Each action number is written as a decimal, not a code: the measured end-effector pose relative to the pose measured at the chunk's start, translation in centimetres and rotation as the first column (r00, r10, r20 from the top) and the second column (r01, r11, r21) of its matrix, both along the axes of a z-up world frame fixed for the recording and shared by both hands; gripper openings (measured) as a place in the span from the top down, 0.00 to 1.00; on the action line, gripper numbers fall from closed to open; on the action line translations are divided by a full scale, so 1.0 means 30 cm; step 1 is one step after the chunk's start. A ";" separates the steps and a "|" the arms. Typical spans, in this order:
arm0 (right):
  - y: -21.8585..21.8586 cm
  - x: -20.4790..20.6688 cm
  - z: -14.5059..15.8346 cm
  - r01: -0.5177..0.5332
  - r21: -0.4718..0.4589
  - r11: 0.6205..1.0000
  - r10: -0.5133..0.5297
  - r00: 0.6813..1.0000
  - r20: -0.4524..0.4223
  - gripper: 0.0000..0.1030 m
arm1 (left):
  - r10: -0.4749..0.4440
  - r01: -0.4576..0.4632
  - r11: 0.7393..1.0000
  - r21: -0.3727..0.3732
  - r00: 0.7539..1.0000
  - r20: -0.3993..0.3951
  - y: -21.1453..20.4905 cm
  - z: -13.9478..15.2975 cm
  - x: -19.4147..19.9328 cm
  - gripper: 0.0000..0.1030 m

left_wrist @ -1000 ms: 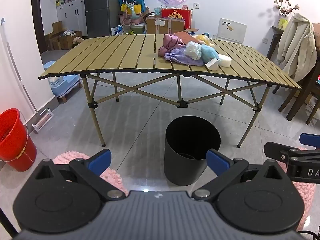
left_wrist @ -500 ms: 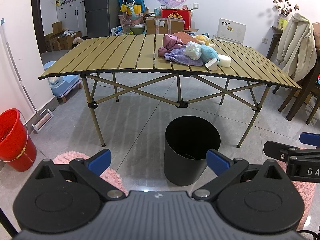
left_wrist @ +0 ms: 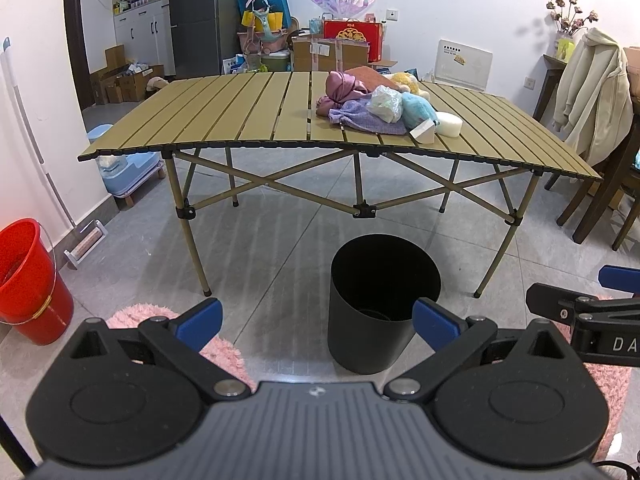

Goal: Collect trash

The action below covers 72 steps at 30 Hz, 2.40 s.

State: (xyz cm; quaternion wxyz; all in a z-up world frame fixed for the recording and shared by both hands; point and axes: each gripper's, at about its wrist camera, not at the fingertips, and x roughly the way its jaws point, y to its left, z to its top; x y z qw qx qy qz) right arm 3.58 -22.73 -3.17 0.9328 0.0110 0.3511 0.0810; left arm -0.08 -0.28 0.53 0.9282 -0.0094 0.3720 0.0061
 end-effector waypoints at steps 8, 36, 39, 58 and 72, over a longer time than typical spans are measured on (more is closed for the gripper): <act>0.005 0.002 0.003 -0.002 -0.001 1.000 0.002 1.000 0.008 0.00 | -0.002 0.002 1.000 0.001 1.000 0.015 -0.001 0.002 0.003 0.00; -0.001 -0.009 0.015 -0.004 -0.002 1.000 0.004 1.000 0.023 0.00 | -0.002 0.002 1.000 0.005 1.000 0.028 0.001 -0.003 -0.001 0.00; 0.001 -0.009 0.018 -0.004 -0.003 1.000 0.004 1.000 0.025 0.00 | -0.002 0.002 1.000 0.004 1.000 0.027 0.001 -0.003 -0.002 0.00; 0.002 -0.004 0.016 -0.010 0.009 1.000 0.010 0.999 0.041 0.00 | -0.023 0.022 1.000 0.009 0.998 0.058 -0.013 0.005 0.017 0.00; -0.014 0.072 0.028 0.005 -0.006 1.000 -0.004 0.993 0.119 0.00 | -0.028 0.027 1.000 0.009 0.989 0.148 -0.004 0.038 0.128 0.00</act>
